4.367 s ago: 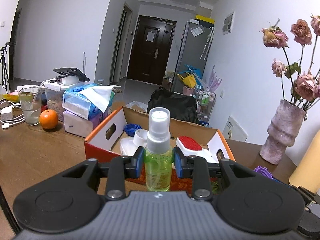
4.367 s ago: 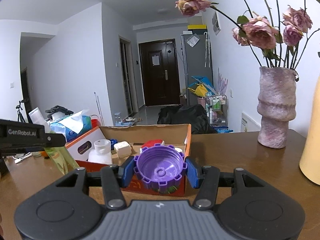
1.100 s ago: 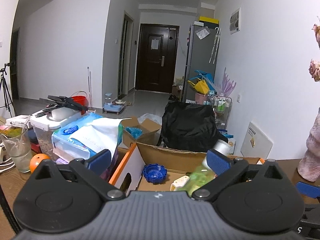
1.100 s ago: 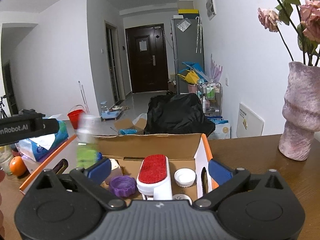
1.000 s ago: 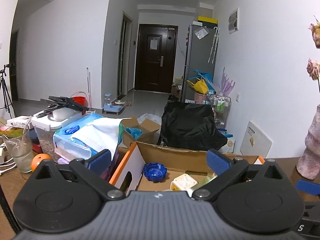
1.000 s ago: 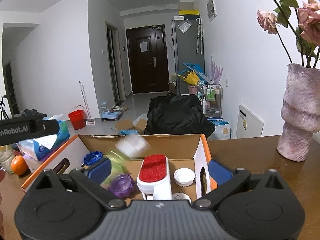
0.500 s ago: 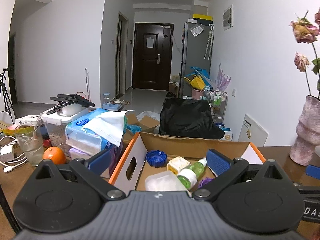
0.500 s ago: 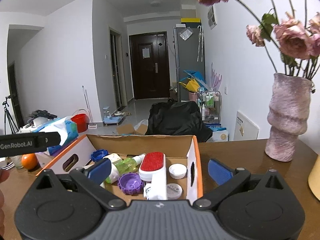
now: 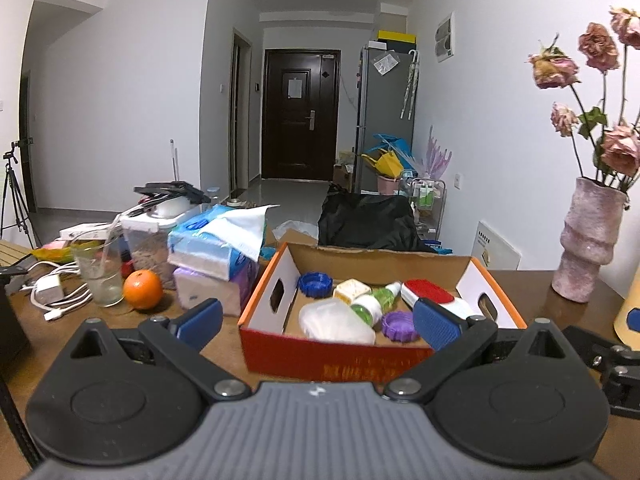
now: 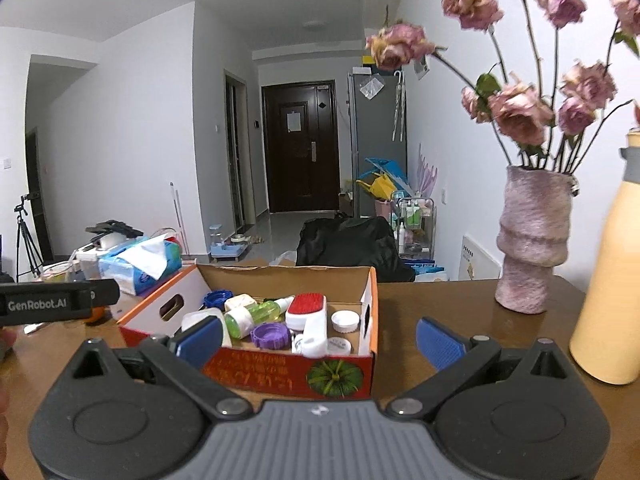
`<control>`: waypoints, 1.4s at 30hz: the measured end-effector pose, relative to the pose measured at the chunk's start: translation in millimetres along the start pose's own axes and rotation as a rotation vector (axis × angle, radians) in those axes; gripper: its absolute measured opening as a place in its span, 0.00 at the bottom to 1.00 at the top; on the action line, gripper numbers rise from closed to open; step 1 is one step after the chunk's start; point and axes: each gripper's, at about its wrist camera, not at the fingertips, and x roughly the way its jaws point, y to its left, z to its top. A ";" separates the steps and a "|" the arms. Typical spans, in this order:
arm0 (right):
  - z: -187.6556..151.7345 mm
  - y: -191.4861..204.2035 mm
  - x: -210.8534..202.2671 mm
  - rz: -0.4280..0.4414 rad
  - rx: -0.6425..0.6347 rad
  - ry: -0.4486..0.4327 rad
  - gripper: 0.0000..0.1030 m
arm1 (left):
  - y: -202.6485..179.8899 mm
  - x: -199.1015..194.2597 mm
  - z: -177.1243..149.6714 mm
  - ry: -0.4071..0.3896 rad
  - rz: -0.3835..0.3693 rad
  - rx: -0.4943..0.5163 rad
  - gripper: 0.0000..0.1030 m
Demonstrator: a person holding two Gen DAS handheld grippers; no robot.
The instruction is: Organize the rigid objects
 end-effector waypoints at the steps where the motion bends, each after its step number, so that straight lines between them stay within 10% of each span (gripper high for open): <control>1: -1.5 0.2 -8.2 0.000 -0.003 -0.005 1.00 | 0.5 -8.3 -2.7 -0.001 0.002 0.001 1.00; 17: -49.2 7.0 -119.1 0.004 -0.021 -0.003 1.00 | 8.9 -121.3 -57.2 0.011 0.005 0.010 1.00; 42: -54.0 19.2 -157.1 0.030 -0.038 -0.037 1.00 | 14.5 -153.7 -70.8 0.002 -0.007 0.005 1.00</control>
